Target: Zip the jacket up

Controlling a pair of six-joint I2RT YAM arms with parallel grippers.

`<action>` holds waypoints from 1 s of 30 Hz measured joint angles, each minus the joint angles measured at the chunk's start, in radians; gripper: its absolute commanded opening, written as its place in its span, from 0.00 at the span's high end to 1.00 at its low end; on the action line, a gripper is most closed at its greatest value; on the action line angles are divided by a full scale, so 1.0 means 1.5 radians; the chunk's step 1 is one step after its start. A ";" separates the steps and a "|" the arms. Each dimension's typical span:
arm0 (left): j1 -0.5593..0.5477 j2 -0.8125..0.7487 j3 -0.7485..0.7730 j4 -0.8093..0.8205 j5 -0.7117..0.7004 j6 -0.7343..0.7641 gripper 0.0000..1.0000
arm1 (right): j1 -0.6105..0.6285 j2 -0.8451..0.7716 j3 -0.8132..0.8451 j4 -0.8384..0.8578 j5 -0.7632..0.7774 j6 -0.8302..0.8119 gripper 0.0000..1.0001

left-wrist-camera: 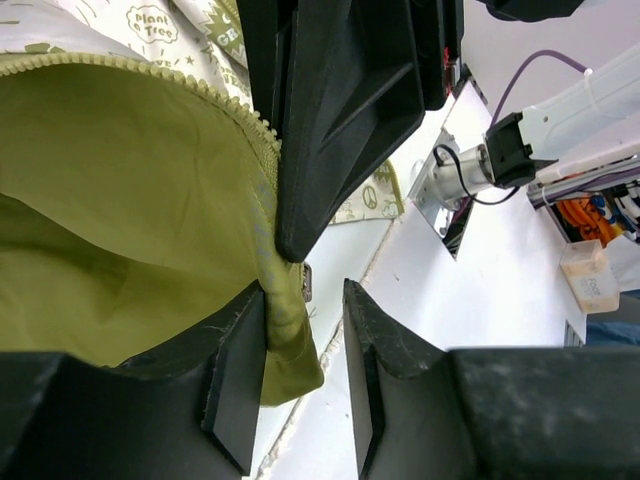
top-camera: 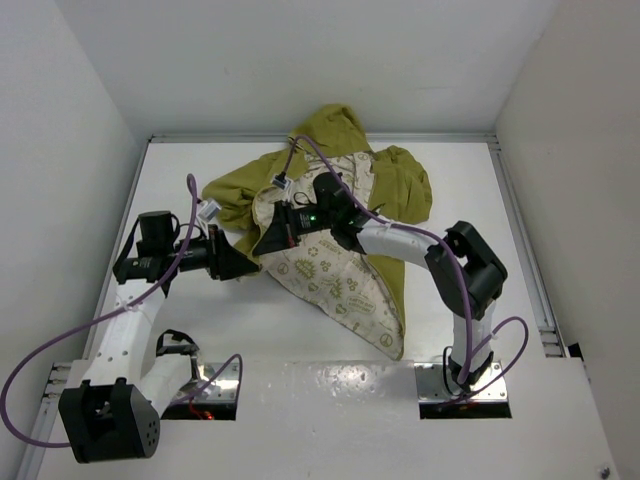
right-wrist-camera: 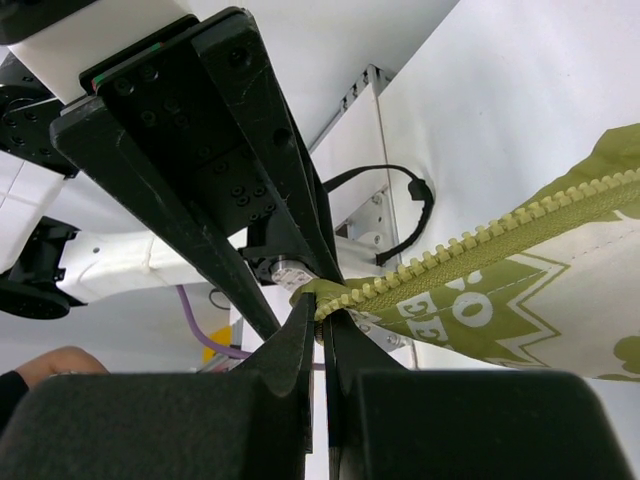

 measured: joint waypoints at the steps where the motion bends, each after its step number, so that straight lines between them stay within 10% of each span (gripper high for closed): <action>1: 0.000 0.001 0.000 0.001 -0.001 -0.002 0.65 | -0.001 0.000 0.000 0.000 0.000 0.000 1.00; 21: -0.016 0.013 -0.004 0.011 -0.020 -0.021 0.69 | -0.004 0.000 0.007 -0.010 -0.005 0.000 1.00; 30: -0.020 0.015 -0.008 0.015 -0.030 -0.030 0.94 | -0.004 0.000 0.007 -0.010 -0.012 0.000 1.00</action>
